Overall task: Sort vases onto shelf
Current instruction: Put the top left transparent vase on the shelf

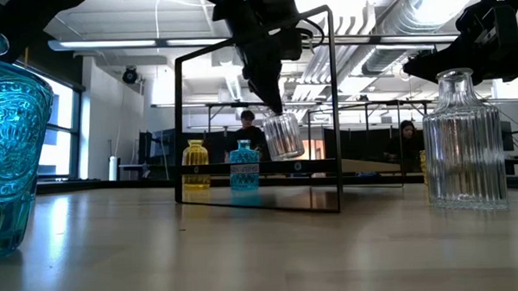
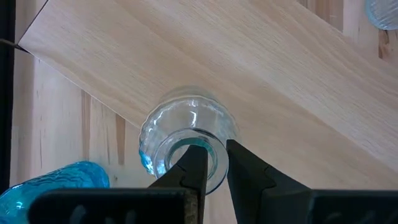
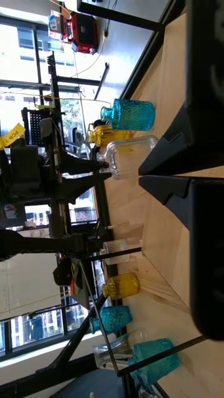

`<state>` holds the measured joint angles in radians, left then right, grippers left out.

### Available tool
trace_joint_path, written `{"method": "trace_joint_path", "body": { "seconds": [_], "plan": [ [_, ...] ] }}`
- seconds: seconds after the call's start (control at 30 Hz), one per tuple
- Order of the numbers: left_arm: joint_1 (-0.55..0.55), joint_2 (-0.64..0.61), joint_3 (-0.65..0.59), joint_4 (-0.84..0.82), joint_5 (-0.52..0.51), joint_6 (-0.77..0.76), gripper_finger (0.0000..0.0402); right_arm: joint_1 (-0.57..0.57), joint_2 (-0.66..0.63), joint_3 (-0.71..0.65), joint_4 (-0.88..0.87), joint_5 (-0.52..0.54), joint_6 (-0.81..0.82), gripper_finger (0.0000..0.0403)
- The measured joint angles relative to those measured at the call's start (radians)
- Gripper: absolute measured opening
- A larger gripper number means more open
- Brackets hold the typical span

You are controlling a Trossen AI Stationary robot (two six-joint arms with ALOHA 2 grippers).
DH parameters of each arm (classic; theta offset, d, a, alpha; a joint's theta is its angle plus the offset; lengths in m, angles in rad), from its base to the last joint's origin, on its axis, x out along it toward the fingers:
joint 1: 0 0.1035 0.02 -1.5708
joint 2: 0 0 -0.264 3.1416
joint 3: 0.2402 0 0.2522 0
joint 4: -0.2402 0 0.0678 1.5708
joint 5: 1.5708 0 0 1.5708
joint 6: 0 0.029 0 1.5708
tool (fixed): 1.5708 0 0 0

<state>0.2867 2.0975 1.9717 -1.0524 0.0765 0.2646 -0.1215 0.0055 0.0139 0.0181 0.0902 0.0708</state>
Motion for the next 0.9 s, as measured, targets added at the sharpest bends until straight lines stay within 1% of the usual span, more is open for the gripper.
{"method": "trace_joint_path", "body": {
  "seconds": [0.23,0.9],
  "plan": [
    [0.000,0.000,0.000,0.001,0.000,-0.010,0.0054,0.000,0.000,0.000,0.000,0.000,0.000,0.0000],
    [0.000,0.000,0.000,0.000,0.000,-0.007,0.0056,0.000,0.000,0.000,0.000,0.000,0.000,0.0000]
  ]
}}
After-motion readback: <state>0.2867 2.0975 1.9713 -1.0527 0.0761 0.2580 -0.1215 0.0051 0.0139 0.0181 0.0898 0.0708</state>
